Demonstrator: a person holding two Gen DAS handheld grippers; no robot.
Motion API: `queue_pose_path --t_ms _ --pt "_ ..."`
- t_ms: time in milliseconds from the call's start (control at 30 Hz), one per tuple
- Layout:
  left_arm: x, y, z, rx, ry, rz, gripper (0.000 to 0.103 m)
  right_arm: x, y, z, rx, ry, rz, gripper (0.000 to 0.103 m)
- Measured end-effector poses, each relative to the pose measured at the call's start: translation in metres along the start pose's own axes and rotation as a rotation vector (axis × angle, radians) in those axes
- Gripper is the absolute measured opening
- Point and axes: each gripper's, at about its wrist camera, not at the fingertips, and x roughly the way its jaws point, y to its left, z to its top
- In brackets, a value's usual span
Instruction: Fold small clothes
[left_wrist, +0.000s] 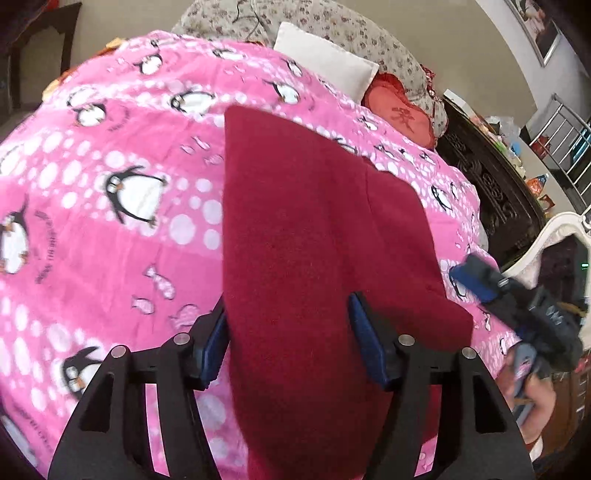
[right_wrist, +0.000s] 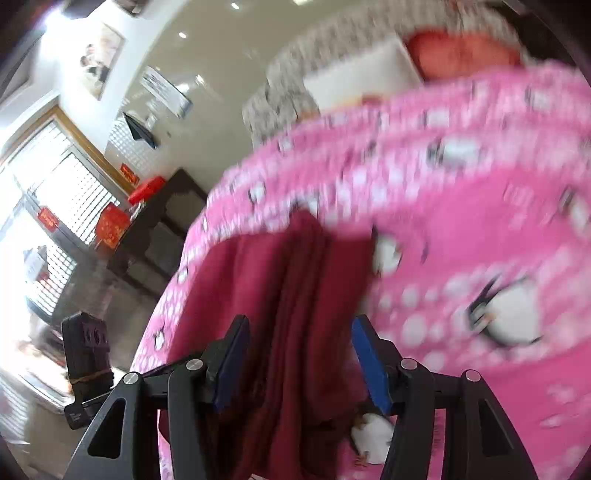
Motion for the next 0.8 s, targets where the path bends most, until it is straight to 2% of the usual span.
queue_pose_path --t_ms 167,267,333,400,500,667,800 --pt "-0.027 -0.013 -0.002 0.046 -0.115 0.062 0.062 0.011 0.044 0.008 -0.164 0.043 0.082 0.052" --pt "-0.030 -0.021 -0.004 0.087 -0.143 0.056 0.062 0.038 0.061 0.011 -0.252 0.078 0.044 0.048" --pt "-0.021 -0.030 -0.003 0.113 -0.133 0.067 0.062 0.061 0.063 0.012 -0.268 0.124 0.026 0.048" --pt "-0.011 -0.033 -0.004 0.135 -0.128 0.104 0.062 0.081 0.054 0.010 -0.290 0.170 -0.037 0.048" --pt "-0.001 -0.034 -0.004 0.164 -0.139 0.141 0.063 0.098 0.041 0.009 -0.309 0.191 -0.066 0.046" --pt "0.009 -0.036 -0.010 0.220 -0.148 0.203 0.065 0.091 0.047 0.009 -0.349 0.190 -0.083 0.046" --pt "0.008 -0.033 -0.012 0.215 -0.150 0.201 0.065 0.063 0.061 0.005 -0.360 0.169 -0.068 0.046"
